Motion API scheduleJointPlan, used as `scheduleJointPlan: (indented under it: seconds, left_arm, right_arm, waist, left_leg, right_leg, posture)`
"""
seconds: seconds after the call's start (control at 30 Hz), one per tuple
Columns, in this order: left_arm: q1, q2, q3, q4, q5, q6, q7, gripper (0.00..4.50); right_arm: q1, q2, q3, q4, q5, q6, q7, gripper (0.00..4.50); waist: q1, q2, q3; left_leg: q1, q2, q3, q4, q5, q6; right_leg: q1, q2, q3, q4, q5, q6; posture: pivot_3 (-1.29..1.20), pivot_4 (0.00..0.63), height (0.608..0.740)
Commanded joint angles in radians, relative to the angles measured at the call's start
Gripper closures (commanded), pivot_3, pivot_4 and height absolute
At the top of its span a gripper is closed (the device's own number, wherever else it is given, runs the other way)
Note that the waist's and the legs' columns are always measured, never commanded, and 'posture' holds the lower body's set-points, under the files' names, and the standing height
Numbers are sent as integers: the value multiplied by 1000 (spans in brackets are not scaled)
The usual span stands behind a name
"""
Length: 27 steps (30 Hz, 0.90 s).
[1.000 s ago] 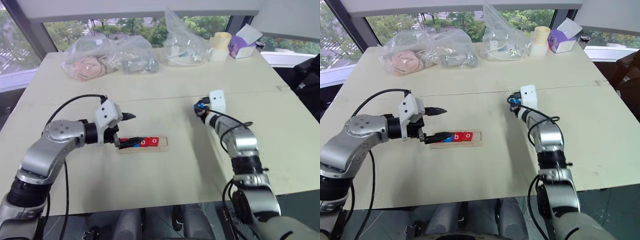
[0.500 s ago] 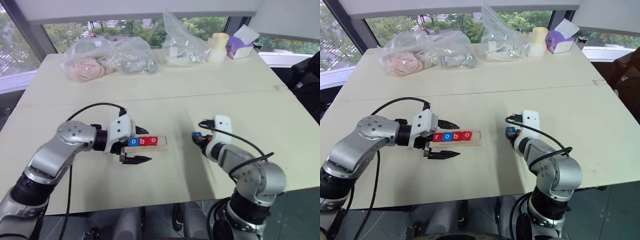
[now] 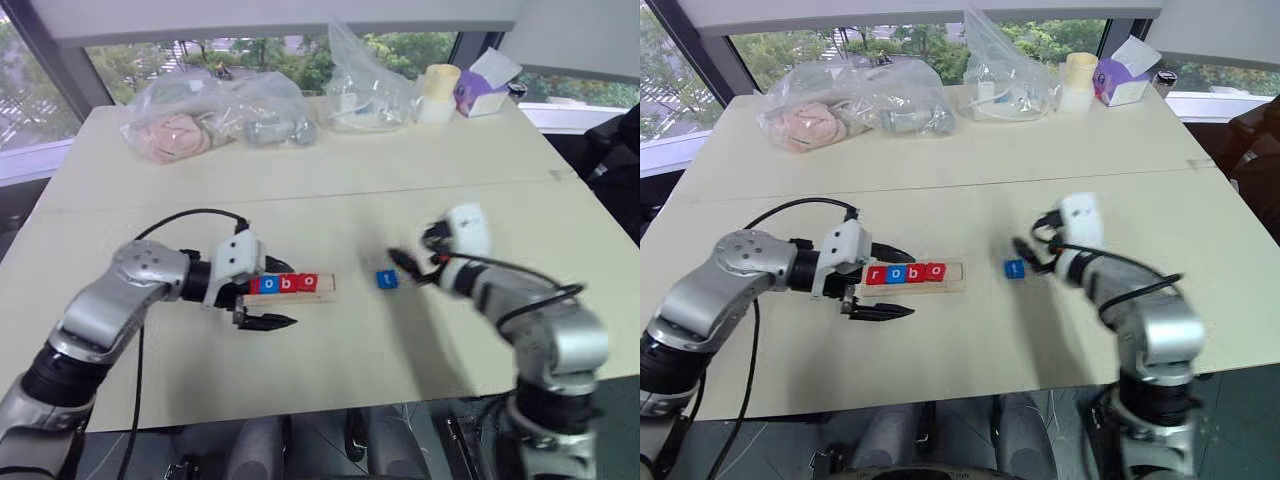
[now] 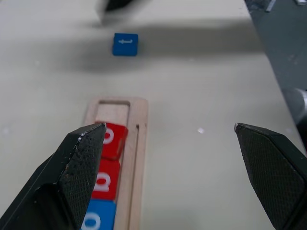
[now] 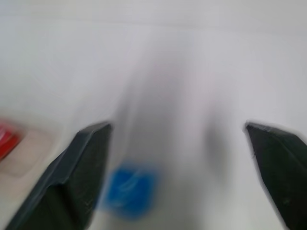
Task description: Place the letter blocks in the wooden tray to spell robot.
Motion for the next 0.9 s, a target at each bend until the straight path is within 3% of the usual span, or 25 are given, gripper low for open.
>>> scheduleJointPlan:
  seconds: [0.03, 0.13, 0.27, 0.63, 0.7, 0.83, 0.9]
  left_arm:
    - [2, 15, 29, -42, -32, 7, -19, 0]
    - [3, 18, 22, -45, -16, 3, -10, 0]
    - [17, 16, 28, -68, -19, 16, 13, 0]
    - [85, 25, 66, -134, -35, 61, 82, 0]
    - [88, 26, 69, -137, -34, 65, 89, 0]
    - [97, 28, 79, -133, -36, 70, 96, 0]
    - [100, 30, 81, -127, -33, 66, 95, 0]
  right_arm:
    - [69, -126, 66, 196, 11, -384, 362, 50]
    - [-15, -193, 168, 485, -80, -633, 503, 50]
    - [-106, -194, 283, 678, -154, -825, 600, 50]
    - [-280, -116, 370, 982, -237, -1087, 657, 50]
    - [-293, -113, 375, 1006, -236, -1103, 673, 818]
    - [-293, -106, 373, 995, -224, -1103, 681, 2794]
    - [-290, -104, 371, 982, -223, -1104, 673, 3364]
  waist:
    - [1, -1, 0]
    - [-8, -1, 1]
    - [-5, -3, 1]
    - [0, -3, 1]
    - [0, -3, 1]
    - [1, -3, 1]
    - [1, -3, 1]
  left_leg:
    - [0, 0, 0, 0, -1, 2]
    - [1, 1, 1, 1, -2, 3]
    - [3, 1, 4, 3, -1, 3]
    - [4, 1, 6, 3, -1, 3]
    - [5, 1, 6, 4, -1, 3]
    - [8, 1, 6, 4, -1, 3]
    - [10, 1, 6, 4, -1, 3]
  right_leg:
    - [1, 1, 0, 0, -1, 1]
    - [0, 2, 0, 1, -1, 1]
    - [0, 2, 4, 3, 0, 0]
    - [1, 2, 6, 3, 1, -1]
    - [2, 2, 6, 4, 1, -1]
    - [5, 2, 6, 4, 1, -1]
    - [6, 2, 6, 4, 1, -1]
  posture:
    - [0, 150, 740]
    - [0, 150, 740]
    - [0, 150, 740]
    - [0, 150, 740]
    - [0, 150, 740]
    - [0, 150, 740]
    - [0, 150, 740]
